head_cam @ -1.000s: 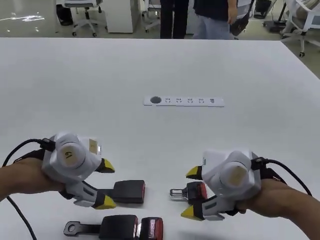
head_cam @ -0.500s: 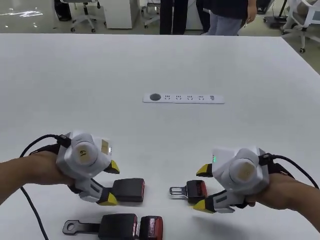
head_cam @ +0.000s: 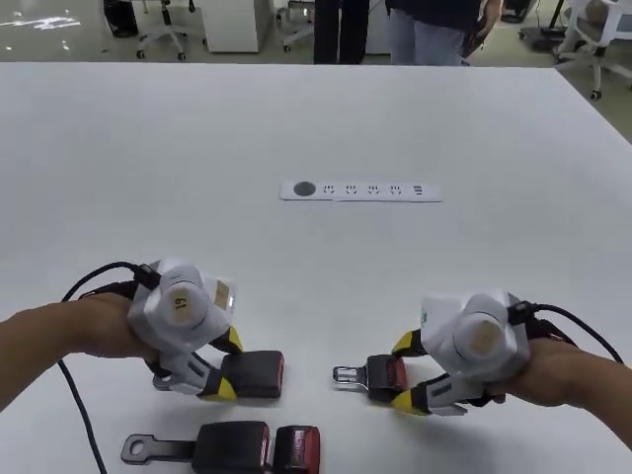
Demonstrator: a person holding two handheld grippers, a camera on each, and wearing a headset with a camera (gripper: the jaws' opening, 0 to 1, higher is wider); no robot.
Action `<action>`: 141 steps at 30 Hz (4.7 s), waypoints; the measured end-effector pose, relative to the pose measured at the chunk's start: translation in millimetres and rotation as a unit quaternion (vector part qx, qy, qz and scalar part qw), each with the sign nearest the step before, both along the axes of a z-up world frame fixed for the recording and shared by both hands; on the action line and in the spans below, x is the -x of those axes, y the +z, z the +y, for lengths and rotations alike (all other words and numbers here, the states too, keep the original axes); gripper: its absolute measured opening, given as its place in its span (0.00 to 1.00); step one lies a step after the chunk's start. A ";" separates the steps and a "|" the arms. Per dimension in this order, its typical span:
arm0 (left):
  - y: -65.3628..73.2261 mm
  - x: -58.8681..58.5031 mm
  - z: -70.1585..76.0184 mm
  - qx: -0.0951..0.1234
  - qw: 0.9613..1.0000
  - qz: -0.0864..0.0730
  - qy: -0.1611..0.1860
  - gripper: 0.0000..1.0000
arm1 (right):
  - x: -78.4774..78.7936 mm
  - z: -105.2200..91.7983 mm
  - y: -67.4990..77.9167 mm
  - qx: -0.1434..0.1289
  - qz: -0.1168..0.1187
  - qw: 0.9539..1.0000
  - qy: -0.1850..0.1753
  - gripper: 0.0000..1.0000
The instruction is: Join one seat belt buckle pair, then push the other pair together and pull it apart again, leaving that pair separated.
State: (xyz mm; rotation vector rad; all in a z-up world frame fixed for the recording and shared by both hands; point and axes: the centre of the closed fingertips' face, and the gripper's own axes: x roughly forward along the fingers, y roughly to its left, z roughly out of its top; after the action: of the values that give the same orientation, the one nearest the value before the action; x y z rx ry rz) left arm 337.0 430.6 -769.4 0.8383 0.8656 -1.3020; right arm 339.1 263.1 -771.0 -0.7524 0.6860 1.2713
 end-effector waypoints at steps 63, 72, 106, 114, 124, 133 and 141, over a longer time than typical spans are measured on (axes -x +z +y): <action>-12.1 -1.1 1.4 -0.030 0.999 0.029 0.010 0.33 | -2.1 49.0 -1.6 0.002 0.000 0.999 0.046 0.30; -11.5 -0.4 1.1 -0.030 0.999 0.029 0.011 0.33 | 0.1 60.0 0.6 0.007 -0.001 0.999 0.041 0.30; -10.5 0.3 0.3 -0.021 0.999 0.025 0.007 0.32 | -0.5 81.3 3.4 -0.018 -0.005 0.999 0.031 0.27; -9.6 1.2 0.2 -0.028 0.999 0.025 0.001 0.31 | 2.0 98.1 4.8 -0.021 -0.001 1.000 0.019 0.27; -9.4 1.5 -0.9 -0.035 0.999 0.020 -0.014 0.31 | -3.0 103.9 0.8 -0.014 -0.007 1.000 0.027 0.27; -9.9 1.2 -1.1 -0.041 0.999 0.020 -0.020 0.31 | -1.6 105.7 1.5 -0.010 -0.004 0.999 0.031 0.27; -9.6 3.2 -1.6 -0.047 0.999 0.022 -0.016 0.32 | -0.8 105.1 2.9 -0.008 -0.007 0.999 0.030 0.28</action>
State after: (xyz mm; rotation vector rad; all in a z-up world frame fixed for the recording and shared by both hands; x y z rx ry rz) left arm 333.8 429.0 -779.0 0.9028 0.9583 -1.3205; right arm 339.8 368.3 -768.1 -0.7722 0.6448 1.3235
